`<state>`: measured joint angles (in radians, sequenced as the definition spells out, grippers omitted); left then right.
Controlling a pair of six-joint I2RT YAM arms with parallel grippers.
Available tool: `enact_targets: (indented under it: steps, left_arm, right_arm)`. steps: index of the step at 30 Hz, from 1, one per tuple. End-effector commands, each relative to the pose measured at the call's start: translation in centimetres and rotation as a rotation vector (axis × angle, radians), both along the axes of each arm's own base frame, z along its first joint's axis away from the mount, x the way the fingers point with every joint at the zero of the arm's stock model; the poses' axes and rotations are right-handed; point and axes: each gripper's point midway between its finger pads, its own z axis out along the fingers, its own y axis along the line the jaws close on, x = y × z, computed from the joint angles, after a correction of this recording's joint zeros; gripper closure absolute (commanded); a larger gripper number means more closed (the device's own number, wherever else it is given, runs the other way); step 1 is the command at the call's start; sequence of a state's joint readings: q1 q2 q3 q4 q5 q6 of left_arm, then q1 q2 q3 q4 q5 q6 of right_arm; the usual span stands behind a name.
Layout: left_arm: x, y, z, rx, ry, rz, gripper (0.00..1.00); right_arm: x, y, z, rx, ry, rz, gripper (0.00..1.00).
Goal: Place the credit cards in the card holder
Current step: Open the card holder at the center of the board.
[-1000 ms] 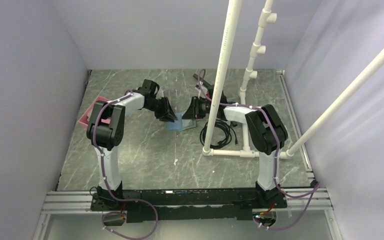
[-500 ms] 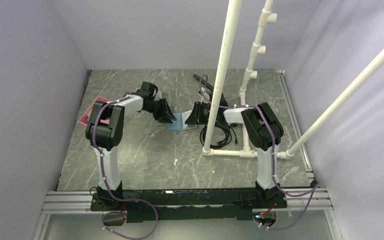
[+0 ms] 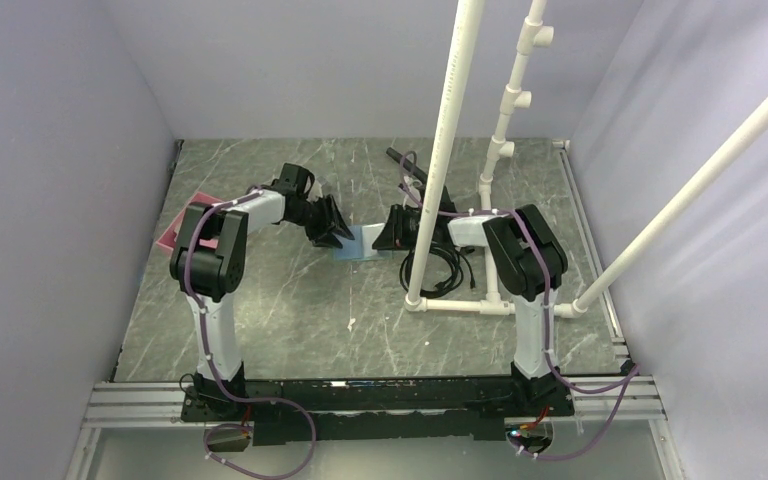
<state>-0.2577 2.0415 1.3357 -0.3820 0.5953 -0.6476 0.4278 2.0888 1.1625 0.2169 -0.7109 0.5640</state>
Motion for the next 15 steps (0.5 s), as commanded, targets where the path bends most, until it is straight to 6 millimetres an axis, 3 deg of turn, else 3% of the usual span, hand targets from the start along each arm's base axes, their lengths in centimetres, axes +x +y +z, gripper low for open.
enact_targets:
  steps: [1, 5, 13, 15]
  left_arm:
    - [1.3, 0.5, 2.9, 0.019, -0.104, -0.011, 0.46]
    - [1.4, 0.2, 5.6, -0.005, -0.146, -0.036, 0.40]
    - [-0.2, 0.6, 10.1, -0.015, -0.219, -0.063, 0.34]
    - [-0.7, 1.2, 11.0, 0.015, -0.236, -0.065, 0.28]
  right_arm:
    - [0.8, 0.6, 5.9, 0.051, -0.116, 0.015, 0.73]
    - [0.5, 1.2, 8.0, 0.067, -0.138, 0.028, 0.67]
    - [0.4, 1.6, 7.9, 0.089, -0.124, 0.039, 0.61]
    - [0.3, 1.7, 8.2, 0.086, -0.136, 0.045, 0.59]
